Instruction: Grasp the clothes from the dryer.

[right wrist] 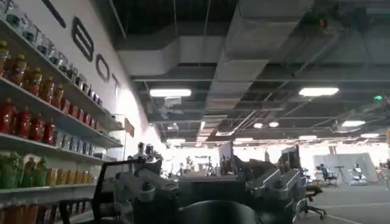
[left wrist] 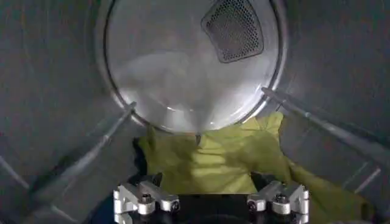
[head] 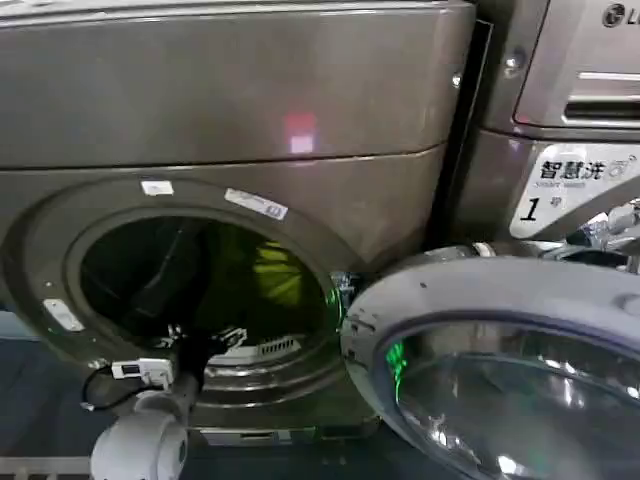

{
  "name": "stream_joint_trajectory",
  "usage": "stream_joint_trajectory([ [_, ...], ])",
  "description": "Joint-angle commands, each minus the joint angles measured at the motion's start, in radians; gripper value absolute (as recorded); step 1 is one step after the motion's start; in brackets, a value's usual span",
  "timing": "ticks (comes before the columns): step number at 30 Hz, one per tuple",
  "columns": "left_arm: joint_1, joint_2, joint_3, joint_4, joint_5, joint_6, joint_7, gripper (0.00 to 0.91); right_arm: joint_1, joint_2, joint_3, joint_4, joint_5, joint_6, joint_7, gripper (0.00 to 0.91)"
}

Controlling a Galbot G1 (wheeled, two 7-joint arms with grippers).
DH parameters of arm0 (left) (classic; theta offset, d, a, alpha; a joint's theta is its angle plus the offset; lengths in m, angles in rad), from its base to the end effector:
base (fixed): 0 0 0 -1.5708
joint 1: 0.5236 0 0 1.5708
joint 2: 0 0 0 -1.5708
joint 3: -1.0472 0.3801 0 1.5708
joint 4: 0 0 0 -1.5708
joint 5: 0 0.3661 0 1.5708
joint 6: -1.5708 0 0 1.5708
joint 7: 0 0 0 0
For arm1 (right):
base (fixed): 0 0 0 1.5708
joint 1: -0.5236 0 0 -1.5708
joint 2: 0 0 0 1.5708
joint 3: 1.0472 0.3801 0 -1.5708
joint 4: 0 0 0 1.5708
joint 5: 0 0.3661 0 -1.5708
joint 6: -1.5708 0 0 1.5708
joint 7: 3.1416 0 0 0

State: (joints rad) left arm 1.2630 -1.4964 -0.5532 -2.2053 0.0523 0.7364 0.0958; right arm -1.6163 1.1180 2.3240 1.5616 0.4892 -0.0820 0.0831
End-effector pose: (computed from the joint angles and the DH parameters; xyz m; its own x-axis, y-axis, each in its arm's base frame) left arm 0.2532 0.0208 -0.2213 -0.9482 0.0233 0.3170 0.0567 0.9937 0.0965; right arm -0.1720 -0.4883 -0.1142 0.0512 0.9142 -0.4021 0.9985 -0.0549 0.0023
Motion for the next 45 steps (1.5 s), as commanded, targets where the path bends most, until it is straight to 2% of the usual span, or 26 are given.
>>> stream_joint_trajectory([
  [1,-0.099,-0.001,0.022,0.086,0.029,0.046,-0.015,0.907,-0.001,-0.002,0.001,0.001,0.001,0.009,0.001,0.907],
  [5,-0.174,-0.003,0.031,0.197,0.055,0.018,-0.029,0.907,-0.001,0.001,0.001,0.0,0.004,0.009,0.001,0.907],
  [17,-0.552,-0.003,0.026,0.648,0.05,-0.069,0.001,0.907,-0.005,-0.004,-0.002,-0.003,0.006,0.016,0.001,0.907],
  [23,-0.636,-0.011,0.021,0.808,0.102,-0.137,0.013,0.907,-0.005,-0.002,-0.002,0.003,0.005,0.016,0.0,0.907],
  [30,-0.757,-0.016,0.02,0.977,0.111,-0.179,0.024,0.907,-0.003,-0.004,-0.003,0.009,0.005,0.015,0.001,0.907],
  [35,-0.818,-0.017,0.018,1.079,0.185,-0.208,0.073,0.907,-0.005,-0.002,-0.004,0.009,0.005,0.015,0.001,0.907],
  [37,-0.845,-0.017,0.016,1.122,0.313,-0.208,0.145,0.907,-0.006,-0.001,-0.006,0.009,0.005,0.015,0.001,0.907],
  [40,-0.878,-0.003,0.018,1.154,0.632,-0.264,0.471,0.907,-0.008,-0.001,-0.008,0.011,0.005,0.016,0.0,0.907],
  [41,-0.888,0.01,0.026,1.16,0.755,-0.316,0.57,0.907,-0.008,0.0,-0.01,0.014,0.005,0.016,0.0,0.907],
  [44,-0.937,0.006,0.016,1.213,1.079,-0.45,0.708,0.907,-0.007,0.01,-0.016,0.021,0.005,0.017,-0.001,0.907],
  [45,-0.952,0.005,0.01,1.226,1.12,-0.51,0.738,0.907,-0.007,0.012,-0.019,0.021,0.005,0.018,-0.001,0.907],
])
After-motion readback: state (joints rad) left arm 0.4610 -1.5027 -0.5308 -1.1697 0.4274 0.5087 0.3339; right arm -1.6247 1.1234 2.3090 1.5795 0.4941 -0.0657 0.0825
